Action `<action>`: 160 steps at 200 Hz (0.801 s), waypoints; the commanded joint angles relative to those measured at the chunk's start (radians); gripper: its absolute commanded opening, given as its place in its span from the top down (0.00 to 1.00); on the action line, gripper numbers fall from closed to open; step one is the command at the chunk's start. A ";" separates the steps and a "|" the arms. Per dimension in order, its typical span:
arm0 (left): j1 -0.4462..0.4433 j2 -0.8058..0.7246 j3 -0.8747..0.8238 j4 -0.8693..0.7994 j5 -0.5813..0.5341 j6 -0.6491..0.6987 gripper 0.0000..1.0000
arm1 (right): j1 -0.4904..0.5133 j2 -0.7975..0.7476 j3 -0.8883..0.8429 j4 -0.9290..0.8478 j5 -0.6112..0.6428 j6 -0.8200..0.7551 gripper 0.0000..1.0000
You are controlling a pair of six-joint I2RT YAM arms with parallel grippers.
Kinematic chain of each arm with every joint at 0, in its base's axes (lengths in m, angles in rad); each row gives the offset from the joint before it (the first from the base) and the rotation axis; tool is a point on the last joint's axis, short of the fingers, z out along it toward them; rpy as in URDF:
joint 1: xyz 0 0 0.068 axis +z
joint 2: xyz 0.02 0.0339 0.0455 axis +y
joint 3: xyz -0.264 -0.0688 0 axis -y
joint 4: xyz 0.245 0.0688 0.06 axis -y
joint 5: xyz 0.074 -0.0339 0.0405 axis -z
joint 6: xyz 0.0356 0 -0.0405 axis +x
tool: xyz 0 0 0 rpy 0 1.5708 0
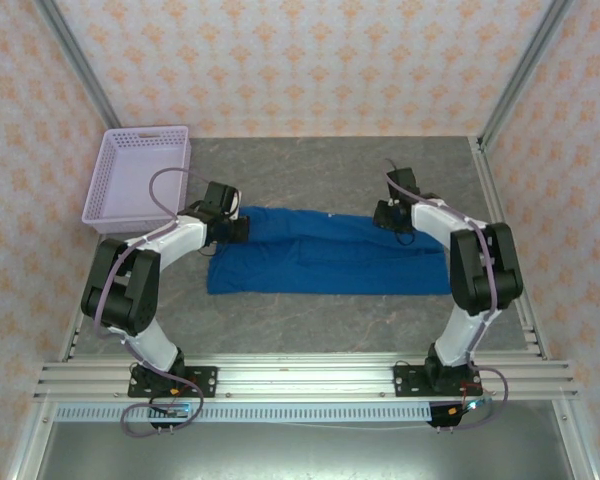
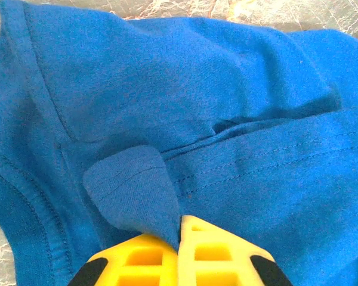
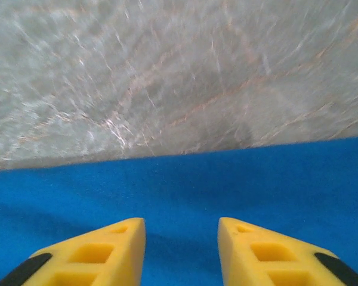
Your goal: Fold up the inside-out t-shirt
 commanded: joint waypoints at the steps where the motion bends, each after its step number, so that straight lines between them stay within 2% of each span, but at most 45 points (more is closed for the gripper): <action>1: -0.012 -0.024 -0.034 -0.007 -0.026 -0.012 0.99 | -0.005 0.045 0.029 -0.142 0.037 0.040 0.67; 29: -0.017 -0.053 -0.084 -0.004 -0.018 -0.032 0.95 | -0.012 0.023 -0.006 -0.155 0.072 0.024 0.68; 52: -0.019 -0.094 -0.123 0.006 -0.029 -0.050 0.79 | -0.011 -0.024 -0.030 -0.109 0.021 0.006 0.66; 80: -0.021 -0.178 -0.155 0.040 -0.106 -0.077 0.63 | -0.006 -0.032 -0.027 -0.108 0.023 -0.014 0.64; 102: -0.026 -0.218 -0.160 0.119 -0.045 -0.094 0.52 | -0.007 -0.027 -0.030 -0.099 0.021 -0.016 0.64; 117: -0.044 -0.194 -0.131 0.148 0.010 -0.086 0.41 | -0.005 -0.024 -0.036 -0.083 0.007 -0.010 0.64; 134: -0.084 -0.123 -0.051 0.120 0.036 -0.039 0.39 | -0.005 -0.015 -0.038 -0.075 0.000 -0.008 0.63; 160: -0.154 -0.001 0.079 0.064 0.017 0.023 0.38 | -0.005 -0.008 -0.037 -0.074 -0.009 -0.011 0.63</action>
